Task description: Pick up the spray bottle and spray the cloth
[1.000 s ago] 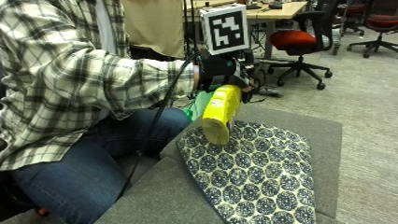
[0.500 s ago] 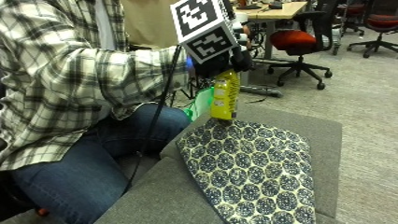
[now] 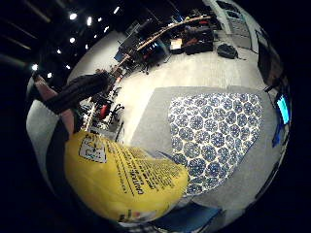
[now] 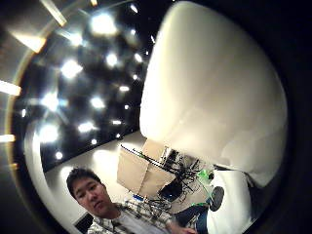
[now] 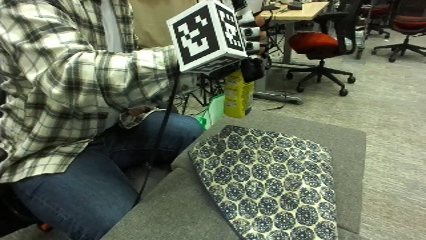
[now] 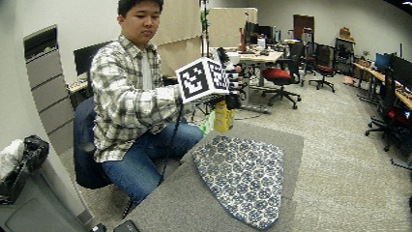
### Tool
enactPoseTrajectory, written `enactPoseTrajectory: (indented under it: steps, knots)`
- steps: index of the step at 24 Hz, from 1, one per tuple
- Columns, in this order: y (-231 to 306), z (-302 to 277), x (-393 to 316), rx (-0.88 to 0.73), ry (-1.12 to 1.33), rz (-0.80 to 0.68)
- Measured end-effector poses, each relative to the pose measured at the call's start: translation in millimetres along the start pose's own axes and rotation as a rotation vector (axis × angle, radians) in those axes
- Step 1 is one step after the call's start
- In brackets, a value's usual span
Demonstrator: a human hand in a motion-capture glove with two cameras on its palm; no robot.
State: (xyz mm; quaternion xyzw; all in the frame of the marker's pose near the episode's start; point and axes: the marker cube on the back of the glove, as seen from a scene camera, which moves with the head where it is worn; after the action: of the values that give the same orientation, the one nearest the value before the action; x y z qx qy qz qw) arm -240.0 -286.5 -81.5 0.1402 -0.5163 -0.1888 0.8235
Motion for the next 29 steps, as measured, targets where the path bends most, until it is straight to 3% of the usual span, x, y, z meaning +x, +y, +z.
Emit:
enactPoseTrajectory:
  steps: [6, 22, 29]
  knots:
    - [3.8, 34.1, -5.5, -0.031, -0.086, -0.033]
    - [1.0, 189.6, 35.2, -0.127, -0.204, -0.046]
    - [40.6, 211.5, 52.6, -0.194, -0.22, -0.031]
